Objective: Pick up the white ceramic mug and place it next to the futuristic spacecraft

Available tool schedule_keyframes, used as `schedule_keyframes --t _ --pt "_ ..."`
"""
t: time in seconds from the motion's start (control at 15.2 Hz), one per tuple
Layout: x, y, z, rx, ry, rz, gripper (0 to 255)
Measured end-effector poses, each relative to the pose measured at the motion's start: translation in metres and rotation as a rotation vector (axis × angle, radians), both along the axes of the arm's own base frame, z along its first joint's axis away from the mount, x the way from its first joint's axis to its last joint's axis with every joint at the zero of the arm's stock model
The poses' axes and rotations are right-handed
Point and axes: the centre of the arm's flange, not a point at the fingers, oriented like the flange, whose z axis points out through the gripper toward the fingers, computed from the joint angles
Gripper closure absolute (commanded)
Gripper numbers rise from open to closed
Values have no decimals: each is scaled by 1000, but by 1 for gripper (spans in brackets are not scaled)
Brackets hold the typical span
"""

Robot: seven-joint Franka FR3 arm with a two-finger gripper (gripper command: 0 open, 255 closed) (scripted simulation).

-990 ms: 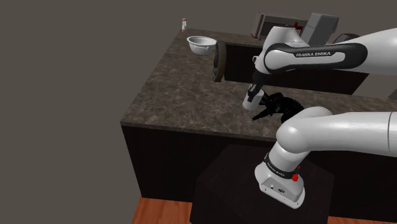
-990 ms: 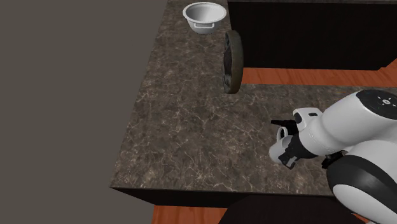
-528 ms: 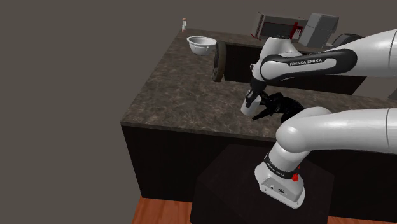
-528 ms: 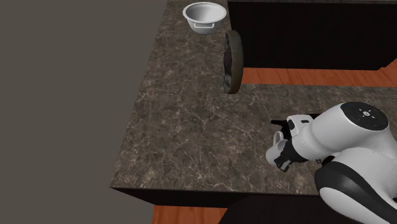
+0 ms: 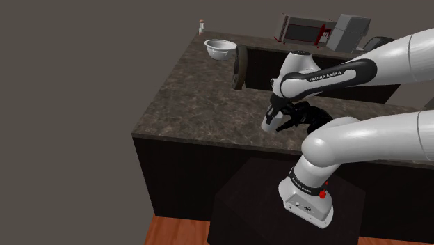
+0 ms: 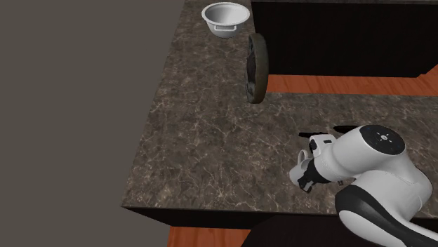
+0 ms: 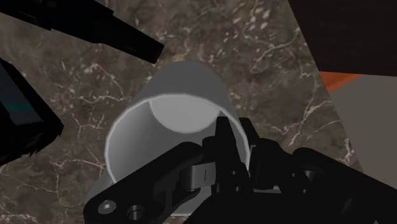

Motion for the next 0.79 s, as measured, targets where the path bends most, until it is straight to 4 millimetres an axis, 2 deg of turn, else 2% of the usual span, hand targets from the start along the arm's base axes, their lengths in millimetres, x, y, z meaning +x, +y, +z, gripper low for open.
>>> schedule_keyframes --t 0.13,0.53,0.59,0.79 --pt "-1 0 -6 0 -1 0 255" --pt "-1 0 -8 0 -1 0 255" --pt "-1 0 -8 0 -1 0 0" --pt "-1 0 -8 0 -1 0 0"
